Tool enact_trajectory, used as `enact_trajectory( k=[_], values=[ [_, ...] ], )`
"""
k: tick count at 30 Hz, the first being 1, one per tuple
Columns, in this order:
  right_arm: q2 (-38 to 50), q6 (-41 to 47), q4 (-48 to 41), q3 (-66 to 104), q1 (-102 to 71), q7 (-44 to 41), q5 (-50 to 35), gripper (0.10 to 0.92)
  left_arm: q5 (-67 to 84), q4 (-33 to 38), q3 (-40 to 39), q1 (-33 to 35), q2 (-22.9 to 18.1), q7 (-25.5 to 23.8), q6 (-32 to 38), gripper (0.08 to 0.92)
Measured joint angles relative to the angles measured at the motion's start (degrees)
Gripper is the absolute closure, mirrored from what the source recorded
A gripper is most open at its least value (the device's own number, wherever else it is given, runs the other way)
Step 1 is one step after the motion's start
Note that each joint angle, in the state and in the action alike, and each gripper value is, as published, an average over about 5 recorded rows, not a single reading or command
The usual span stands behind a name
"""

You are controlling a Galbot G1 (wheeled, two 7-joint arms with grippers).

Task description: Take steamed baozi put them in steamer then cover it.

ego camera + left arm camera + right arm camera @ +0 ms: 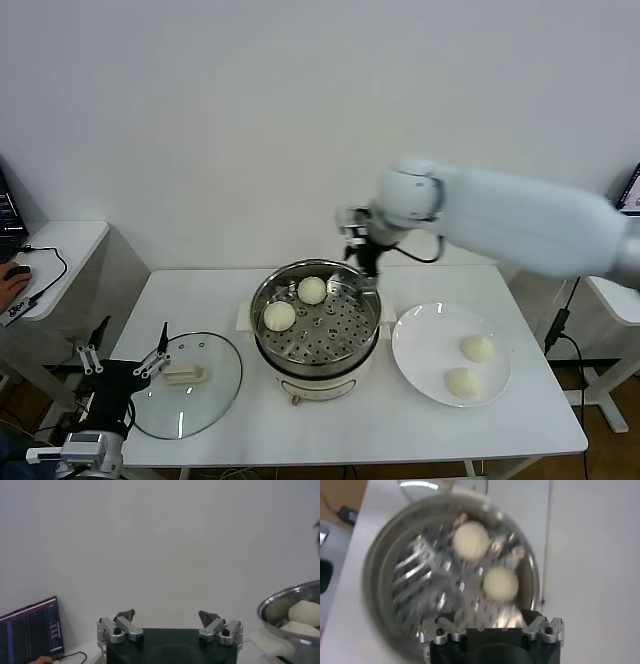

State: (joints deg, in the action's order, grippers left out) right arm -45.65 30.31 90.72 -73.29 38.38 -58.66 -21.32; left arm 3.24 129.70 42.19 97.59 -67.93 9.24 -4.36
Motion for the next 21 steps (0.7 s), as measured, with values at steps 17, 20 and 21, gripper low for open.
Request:
enact_trajectory(
  k=[17, 20, 21],
  values=[
    [22.3, -9.26, 4.9, 18.49, -28.84, -3.18, 18.51, 0.203, -1.52, -1.2, -0.92, 0.18, 0.03, 0.11, -0.38, 0.177],
    [23.09, -9.99, 4.29, 20.52, -32.85, -2.93, 20.6, 0.203, -1.91, -1.43, -1.14, 0.11, -0.32, 0.15, -0.45, 0.177],
    [23.17, -10.13, 4.04, 21.06, -34.0, -2.8, 21.14, 0.203, -2.02, -1.54, -1.17, 0.09, -0.43, 0.16, -0.46, 0.177]
  ],
)
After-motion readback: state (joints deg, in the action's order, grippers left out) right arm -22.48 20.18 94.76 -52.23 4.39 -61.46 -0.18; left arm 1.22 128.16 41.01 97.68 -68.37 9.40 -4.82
